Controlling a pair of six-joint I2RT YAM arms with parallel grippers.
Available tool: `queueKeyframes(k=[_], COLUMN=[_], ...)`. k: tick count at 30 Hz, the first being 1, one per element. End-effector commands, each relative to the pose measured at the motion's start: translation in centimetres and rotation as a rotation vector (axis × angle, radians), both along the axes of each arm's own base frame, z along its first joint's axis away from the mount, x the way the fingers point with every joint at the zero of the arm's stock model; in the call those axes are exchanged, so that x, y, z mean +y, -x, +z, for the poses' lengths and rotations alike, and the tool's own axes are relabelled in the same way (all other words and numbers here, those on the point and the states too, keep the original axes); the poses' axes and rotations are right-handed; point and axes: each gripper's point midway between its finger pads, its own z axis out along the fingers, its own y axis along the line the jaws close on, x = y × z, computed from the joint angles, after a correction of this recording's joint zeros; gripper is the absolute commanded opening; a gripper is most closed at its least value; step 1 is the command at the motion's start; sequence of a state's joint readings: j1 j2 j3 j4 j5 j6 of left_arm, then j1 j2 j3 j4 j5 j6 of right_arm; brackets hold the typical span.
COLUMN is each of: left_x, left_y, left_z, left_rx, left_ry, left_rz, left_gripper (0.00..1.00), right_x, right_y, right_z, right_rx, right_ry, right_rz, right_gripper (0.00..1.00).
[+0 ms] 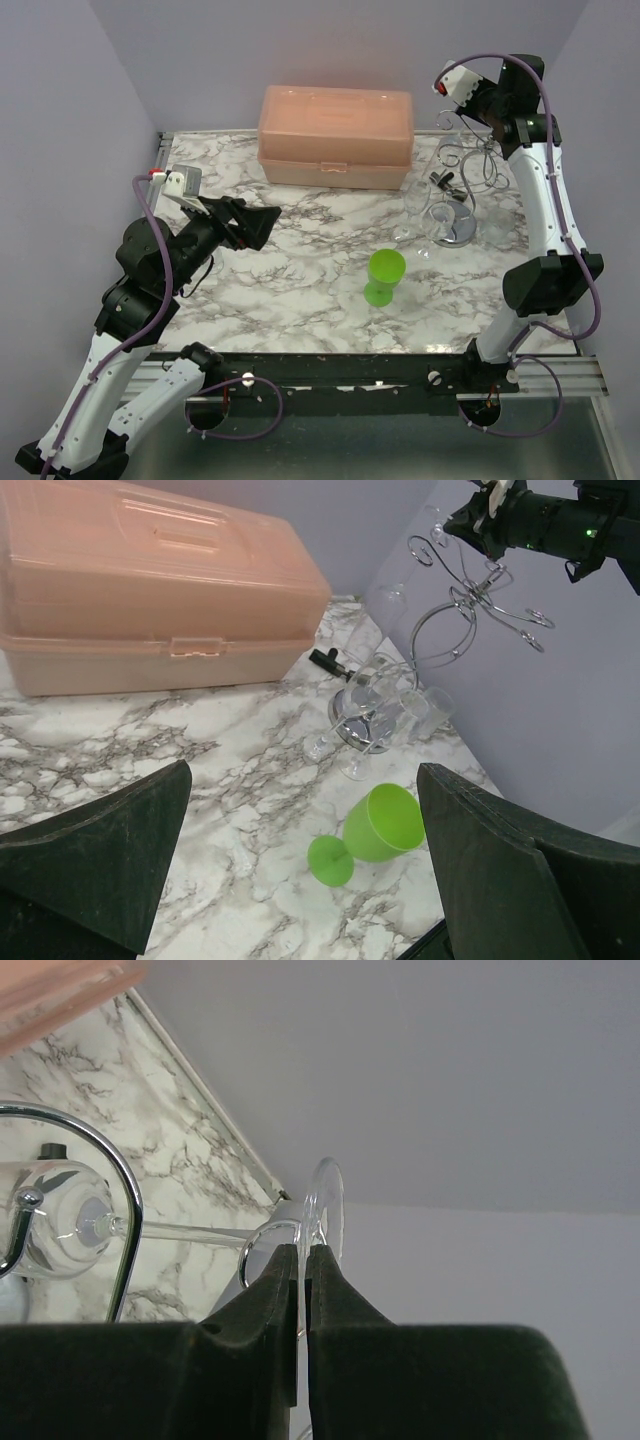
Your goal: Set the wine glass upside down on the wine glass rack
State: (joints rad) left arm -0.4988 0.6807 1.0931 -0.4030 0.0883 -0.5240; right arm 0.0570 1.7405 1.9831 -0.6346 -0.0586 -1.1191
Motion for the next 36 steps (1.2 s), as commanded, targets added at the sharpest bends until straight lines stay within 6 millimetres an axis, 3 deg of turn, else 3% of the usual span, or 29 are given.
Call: queueKeyframes(k=[1,19,36], left_x=[0.0,0.1,-0.1], left_y=[0.1,0.1,-0.2], left_z=[0.3,0.0,0.0], left_rx=[-0.017,-0.017,-0.017], left_ry=[0.010,0.008,0.018], left_rz=[-0.007,-0.002,-0.008], left_gripper=[0.99,0.98,0.98], right_x=[0.8,1.6,2.4], right_y=[0.9,1.0,1.1], right_z=[1.5,0.8,-1.9], right_rx=[-0.014,0.045,0.105], right_ry=[-0.027,-0.077,-0.012], right_rz=[0.044,0.067,0.063], right_gripper=[0.09,0.11,0.12])
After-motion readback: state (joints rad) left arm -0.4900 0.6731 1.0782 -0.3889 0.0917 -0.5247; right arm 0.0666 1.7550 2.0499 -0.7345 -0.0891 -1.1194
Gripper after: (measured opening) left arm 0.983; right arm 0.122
